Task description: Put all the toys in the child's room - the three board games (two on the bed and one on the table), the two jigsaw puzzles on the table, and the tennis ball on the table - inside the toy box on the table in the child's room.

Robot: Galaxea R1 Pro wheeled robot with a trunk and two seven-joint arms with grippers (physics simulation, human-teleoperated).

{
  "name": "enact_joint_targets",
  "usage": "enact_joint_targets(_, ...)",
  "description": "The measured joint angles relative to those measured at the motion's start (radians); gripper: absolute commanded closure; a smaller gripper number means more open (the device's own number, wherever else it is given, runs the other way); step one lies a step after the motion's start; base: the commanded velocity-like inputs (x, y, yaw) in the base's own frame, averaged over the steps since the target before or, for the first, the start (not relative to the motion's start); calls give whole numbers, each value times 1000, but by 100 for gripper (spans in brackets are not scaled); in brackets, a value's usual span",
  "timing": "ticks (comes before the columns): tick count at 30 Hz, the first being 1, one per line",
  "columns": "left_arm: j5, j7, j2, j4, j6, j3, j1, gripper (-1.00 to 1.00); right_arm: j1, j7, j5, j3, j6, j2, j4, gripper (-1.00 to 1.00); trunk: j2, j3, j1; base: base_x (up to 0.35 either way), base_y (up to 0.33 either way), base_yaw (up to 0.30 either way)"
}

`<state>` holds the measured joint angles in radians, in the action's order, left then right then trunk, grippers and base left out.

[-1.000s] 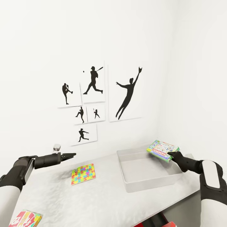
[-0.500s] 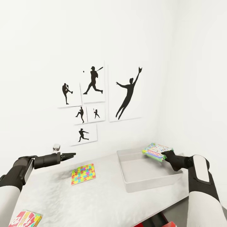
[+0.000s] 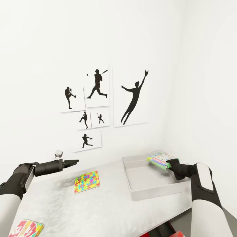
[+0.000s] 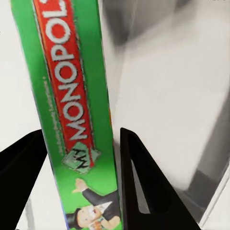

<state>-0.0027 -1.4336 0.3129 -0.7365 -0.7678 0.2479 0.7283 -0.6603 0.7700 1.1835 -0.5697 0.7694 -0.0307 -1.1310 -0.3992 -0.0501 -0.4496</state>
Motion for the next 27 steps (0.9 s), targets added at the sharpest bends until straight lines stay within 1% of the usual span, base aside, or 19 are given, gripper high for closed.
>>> enact_joint_targets(2,0,0,1,0,0,0,0,-100,0,0,3,0,-33,0,3,100,0,0,0,0,0,0)
enact_joint_targets(4,0,0,3,0,0,0,0,-100,1,2,4,2,-86,0,5,100,0,0,0,0,0,0)
enact_joint_targets(7,0,0,4,0,0,0,0,-100,0,16,2,3,-118,8,24,100,0,0,0,0,0,0)
enact_joint_targets(8,0,0,4,0,0,0,0,-100,0,19,8,3,-124,8,26,100,0,0,0,0,0,0)
enact_joint_targets(13,0,1,5,0,1,0,0,-100,-2,34,6,3,-144,4,38,100,0,0,0,0,0,0)
enact_joint_targets(15,0,1,5,0,1,0,0,-100,-11,39,6,3,-167,2,40,100,0,0,0,0,0,0)
enact_joint_targets(17,0,1,5,0,1,0,0,-100,-17,60,4,3,-186,1,41,100,0,0,0,0,0,0)
enact_joint_targets(19,0,1,5,0,1,0,0,-100,-26,94,8,4,-211,0,42,100,0,0,0,0,0,0)
enact_joint_targets(22,0,1,5,0,1,0,0,-100,-36,111,10,4,-226,0,57,100,0,0,0,0,0,0)
enact_joint_targets(27,0,1,5,0,1,0,0,-100,-55,118,14,4,-236,1,93,100,0,0,0,0,0,0)
